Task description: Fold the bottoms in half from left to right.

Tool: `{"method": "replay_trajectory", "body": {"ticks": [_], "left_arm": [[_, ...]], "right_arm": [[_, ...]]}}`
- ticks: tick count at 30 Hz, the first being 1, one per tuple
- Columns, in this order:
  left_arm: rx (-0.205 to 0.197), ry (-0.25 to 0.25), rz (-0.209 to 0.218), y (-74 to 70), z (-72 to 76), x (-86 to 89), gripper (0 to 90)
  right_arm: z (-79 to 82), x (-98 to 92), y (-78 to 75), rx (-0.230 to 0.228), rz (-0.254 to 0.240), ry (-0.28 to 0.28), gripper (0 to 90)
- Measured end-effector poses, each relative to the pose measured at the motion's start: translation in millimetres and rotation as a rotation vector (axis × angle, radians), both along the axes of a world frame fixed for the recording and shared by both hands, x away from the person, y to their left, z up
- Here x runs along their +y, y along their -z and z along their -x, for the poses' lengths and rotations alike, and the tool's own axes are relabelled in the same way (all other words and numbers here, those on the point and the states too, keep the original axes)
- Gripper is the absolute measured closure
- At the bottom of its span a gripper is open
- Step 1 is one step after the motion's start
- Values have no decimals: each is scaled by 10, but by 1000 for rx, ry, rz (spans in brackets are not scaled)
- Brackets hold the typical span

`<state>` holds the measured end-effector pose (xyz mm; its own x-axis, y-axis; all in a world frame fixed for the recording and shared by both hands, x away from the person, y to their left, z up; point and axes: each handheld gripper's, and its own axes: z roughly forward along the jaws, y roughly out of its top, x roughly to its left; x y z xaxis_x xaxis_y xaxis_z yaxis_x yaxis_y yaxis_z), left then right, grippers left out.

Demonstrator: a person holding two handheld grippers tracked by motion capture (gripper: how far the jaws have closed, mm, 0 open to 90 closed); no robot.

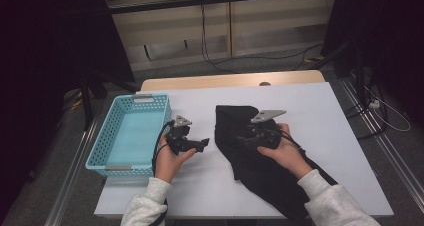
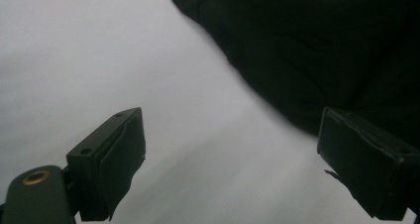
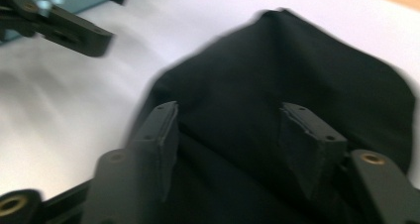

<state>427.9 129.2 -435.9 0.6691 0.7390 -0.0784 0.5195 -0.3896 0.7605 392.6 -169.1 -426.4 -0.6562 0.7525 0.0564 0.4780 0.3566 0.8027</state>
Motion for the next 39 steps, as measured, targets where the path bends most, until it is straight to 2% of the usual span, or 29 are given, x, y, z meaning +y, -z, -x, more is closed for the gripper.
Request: {"method": "replay_trajectory", "body": {"ticks": [6, 14, 16, 20, 21, 22, 26, 30, 34, 39], "left_arm": [[10, 2, 5, 18, -91, -90, 127], [17, 21, 7, 40, -241, -276, 136], [32, 18, 15, 50, -286, -325, 143], [31, 12, 14, 62, -381, -390, 157], [37, 6, 25, 69, -412, -410, 168], [36, 4, 33, 81, -484, -439, 169], [56, -6, 31, 105, -577, -465, 195], [78, -29, 51, 168, -738, -467, 230], [78, -26, 27, 209, -792, -534, 247], [80, -18, 18, 256, -805, -647, 265]], "right_arm": [[69, -396, 5, -1, 5, 110, 368], [219, -678, 19, -3, 25, 182, 356], [263, -749, 30, -5, 40, 197, 345], [352, -889, 63, 5, 43, 234, 338], [371, -922, 69, 5, 42, 239, 338], [392, -952, 73, 8, 42, 250, 337], [477, -1053, 83, 11, 41, 288, 316], [581, -1149, 88, 11, 43, 311, 316], [649, -1224, 101, 15, 44, 330, 313], [712, -1265, 95, 13, 46, 345, 313]]}}
